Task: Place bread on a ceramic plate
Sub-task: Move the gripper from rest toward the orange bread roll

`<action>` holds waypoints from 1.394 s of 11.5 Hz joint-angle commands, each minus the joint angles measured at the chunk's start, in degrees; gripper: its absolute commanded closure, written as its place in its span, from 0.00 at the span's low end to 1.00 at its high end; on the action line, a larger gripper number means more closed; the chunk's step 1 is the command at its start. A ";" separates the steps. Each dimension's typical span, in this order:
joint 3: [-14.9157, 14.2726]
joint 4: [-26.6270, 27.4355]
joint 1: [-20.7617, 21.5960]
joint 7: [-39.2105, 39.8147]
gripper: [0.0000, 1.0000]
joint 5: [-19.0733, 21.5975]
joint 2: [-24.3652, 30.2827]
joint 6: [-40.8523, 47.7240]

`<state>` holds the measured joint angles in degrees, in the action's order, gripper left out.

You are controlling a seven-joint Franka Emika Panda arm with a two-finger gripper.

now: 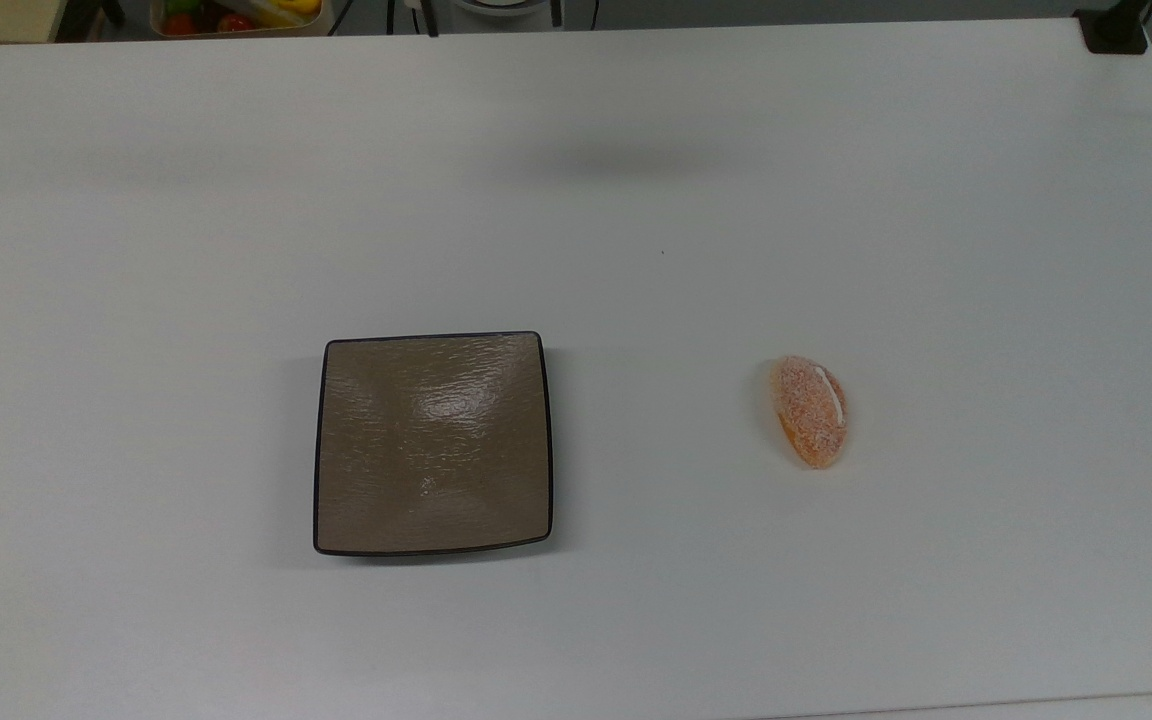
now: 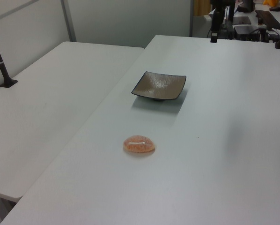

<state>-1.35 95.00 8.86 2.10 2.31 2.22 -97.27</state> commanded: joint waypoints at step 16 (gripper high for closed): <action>-0.41 -17.04 22.33 -21.06 0.00 -5.97 -39.20 -42.90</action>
<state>-1.00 79.93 28.84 -15.18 0.68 -31.86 -136.55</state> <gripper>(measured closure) 0.000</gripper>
